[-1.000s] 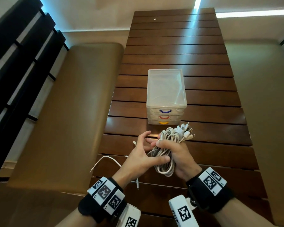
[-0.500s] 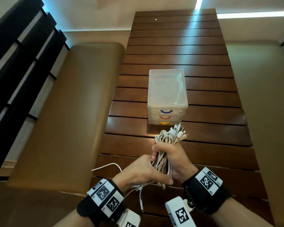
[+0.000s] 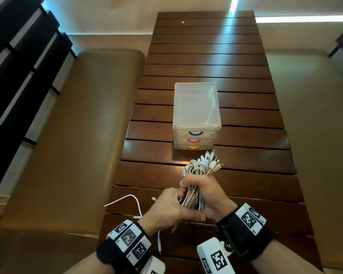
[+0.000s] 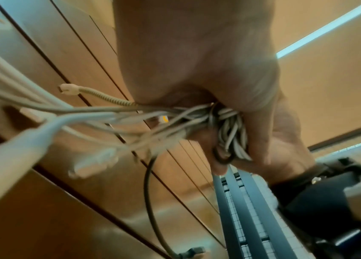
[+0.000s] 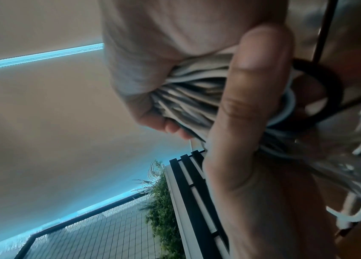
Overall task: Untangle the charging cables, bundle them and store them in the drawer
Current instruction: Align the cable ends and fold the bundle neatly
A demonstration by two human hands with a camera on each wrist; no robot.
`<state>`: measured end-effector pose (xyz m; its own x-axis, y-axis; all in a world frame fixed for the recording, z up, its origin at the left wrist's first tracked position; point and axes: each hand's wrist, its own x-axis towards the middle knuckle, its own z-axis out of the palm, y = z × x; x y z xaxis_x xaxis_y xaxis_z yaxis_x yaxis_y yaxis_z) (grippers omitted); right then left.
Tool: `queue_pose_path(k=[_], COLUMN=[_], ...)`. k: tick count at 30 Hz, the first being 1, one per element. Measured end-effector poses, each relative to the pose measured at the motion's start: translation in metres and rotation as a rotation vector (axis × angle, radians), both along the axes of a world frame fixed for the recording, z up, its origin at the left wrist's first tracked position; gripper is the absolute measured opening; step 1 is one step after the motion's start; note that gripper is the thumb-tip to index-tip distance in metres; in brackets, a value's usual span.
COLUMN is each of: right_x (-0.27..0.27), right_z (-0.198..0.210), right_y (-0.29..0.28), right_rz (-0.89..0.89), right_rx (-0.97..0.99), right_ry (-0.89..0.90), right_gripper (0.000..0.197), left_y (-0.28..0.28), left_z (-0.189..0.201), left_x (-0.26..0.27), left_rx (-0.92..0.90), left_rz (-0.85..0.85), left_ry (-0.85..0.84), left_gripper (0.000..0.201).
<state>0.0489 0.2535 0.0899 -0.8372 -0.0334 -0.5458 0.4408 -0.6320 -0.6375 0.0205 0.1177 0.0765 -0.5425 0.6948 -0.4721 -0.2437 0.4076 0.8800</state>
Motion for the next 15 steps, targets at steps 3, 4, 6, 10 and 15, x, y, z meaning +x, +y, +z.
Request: queue_pose_path(k=[3, 4, 6, 10, 15], right_x=[-0.002, -0.003, -0.006, -0.013, -0.017], right_z=[0.005, 0.006, 0.011, 0.020, 0.026], right_y=[-0.001, 0.000, 0.003, 0.010, 0.011], right_rz=[0.021, 0.037, 0.065, 0.055, 0.035], right_rx=[0.026, 0.044, 0.060, -0.070, -0.162], right_ry=[0.014, 0.033, 0.082, 0.172, 0.219], right_gripper=[0.013, 0.013, 0.012, 0.015, 0.021], left_y=[0.000, 0.000, -0.003, -0.019, -0.032], left_z=[0.001, 0.002, 0.005, 0.011, 0.011], left_x=[0.001, 0.001, -0.003, -0.018, -0.031], left_rx=[0.002, 0.012, 0.030, -0.009, -0.151], left_rz=[-0.003, -0.001, -0.024, -0.208, -0.296], left_ry=[0.023, 0.019, 0.004, 0.057, 0.063], left_gripper=[0.034, 0.036, 0.045, 0.051, 0.031])
